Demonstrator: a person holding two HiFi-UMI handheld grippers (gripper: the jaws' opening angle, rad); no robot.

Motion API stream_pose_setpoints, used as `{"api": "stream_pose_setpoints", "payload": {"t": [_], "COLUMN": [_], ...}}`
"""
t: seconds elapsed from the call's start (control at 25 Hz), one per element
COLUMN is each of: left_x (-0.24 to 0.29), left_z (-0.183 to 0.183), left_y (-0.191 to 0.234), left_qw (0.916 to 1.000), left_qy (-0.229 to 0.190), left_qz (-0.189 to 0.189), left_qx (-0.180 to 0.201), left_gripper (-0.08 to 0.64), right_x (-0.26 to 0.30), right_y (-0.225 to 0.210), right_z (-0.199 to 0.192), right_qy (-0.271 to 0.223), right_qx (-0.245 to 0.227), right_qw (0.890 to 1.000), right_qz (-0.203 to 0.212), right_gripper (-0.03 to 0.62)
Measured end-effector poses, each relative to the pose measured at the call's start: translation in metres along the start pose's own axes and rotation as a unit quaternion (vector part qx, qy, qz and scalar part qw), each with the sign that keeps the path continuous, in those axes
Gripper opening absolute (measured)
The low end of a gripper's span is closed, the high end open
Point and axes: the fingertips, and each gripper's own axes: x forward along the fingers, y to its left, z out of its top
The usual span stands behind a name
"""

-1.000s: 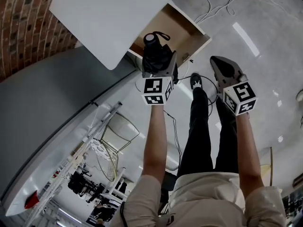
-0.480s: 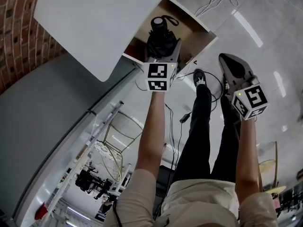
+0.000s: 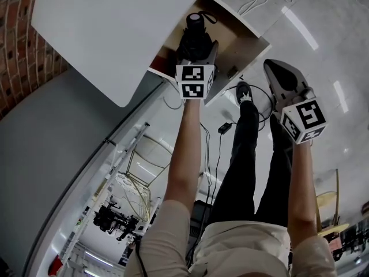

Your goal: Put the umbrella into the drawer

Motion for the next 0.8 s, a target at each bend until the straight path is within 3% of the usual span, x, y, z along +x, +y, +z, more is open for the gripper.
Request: {"api": "stream_pose_setpoints", "payload": {"t": [0.12, 0.32, 0.56, 0.8], "left_x": [0.006, 0.019, 0.033, 0.035], "left_z": [-0.008, -0.014, -0.023, -0.025], "left_y": [0.007, 0.006, 0.017, 0.012], "left_qw": [0.9998, 0.9997, 0.9979, 0.9978], "left_qy": [0.001, 0.012, 0.044, 0.057], "left_qz": [0.002, -0.002, -0.004, -0.006], "left_qx": [-0.020, -0.020, -0.049, -0.034], "left_gripper": [0.262, 0.262, 0.264, 0.265], "right_x": [0.008, 0.016, 0.019, 0.012], "right_y": [0.004, 0.020, 0.027, 0.018], "right_z": [-0.002, -0.002, -0.001, -0.011], "right_qy": [0.004, 0.013, 0.022, 0.029], "right_qx": [0.004, -0.010, -0.017, -0.002], "right_qw": [1.000, 1.000, 0.999, 0.999], "right_qz": [0.002, 0.017, 0.018, 0.013], "right_gripper": [0.067, 0.067, 0.067, 0.068]}}
